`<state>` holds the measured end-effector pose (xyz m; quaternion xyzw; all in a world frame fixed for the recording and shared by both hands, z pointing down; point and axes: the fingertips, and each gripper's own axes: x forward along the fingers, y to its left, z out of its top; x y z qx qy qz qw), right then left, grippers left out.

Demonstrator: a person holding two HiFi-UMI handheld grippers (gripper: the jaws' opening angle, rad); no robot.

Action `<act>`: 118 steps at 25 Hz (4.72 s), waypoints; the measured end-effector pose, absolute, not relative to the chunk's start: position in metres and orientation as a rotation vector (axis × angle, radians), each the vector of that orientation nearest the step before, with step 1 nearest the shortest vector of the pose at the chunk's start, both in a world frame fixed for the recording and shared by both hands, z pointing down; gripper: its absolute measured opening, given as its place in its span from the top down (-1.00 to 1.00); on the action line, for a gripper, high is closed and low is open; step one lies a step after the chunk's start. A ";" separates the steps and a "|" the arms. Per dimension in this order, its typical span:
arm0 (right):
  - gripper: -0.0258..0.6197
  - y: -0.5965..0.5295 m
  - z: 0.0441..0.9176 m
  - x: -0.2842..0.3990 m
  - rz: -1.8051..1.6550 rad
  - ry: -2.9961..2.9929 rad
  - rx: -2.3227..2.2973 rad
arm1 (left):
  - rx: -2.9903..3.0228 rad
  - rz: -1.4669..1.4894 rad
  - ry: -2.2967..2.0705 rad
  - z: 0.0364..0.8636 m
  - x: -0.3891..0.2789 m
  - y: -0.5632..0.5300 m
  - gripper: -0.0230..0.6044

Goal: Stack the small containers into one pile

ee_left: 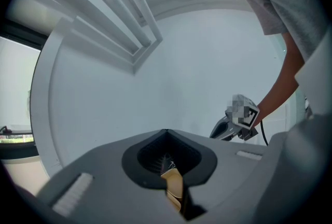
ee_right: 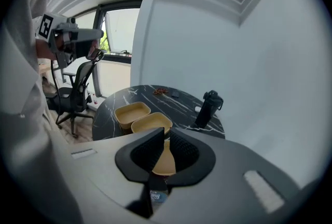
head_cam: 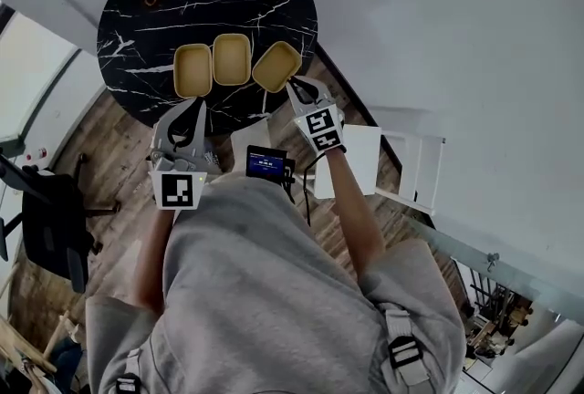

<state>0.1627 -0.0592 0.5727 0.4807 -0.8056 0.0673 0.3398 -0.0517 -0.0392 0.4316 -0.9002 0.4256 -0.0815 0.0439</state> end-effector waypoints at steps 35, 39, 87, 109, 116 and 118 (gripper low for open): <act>0.80 -0.048 0.762 0.140 0.460 -1.908 0.725 | -2.720 -0.377 1.314 0.453 -0.033 -0.050 0.93; 0.80 -0.048 0.762 0.142 0.467 -1.903 0.729 | -2.732 -0.398 1.307 0.456 -0.033 -0.051 0.93; 0.83 -0.083 0.652 0.117 -0.227 -1.875 0.599 | -2.704 -0.287 1.368 0.441 -0.065 -0.049 0.93; 0.83 -0.086 0.693 0.051 -0.294 -1.991 0.357 | -2.675 -0.371 1.485 0.456 -0.085 -0.061 0.93; 0.83 -0.084 0.704 0.053 -0.265 -1.981 0.335 | -2.688 -0.378 1.481 0.460 -0.082 -0.064 0.93; 0.83 -0.083 0.708 0.054 -0.259 -1.969 0.328 | -2.689 -0.370 1.482 0.460 -0.081 -0.064 0.93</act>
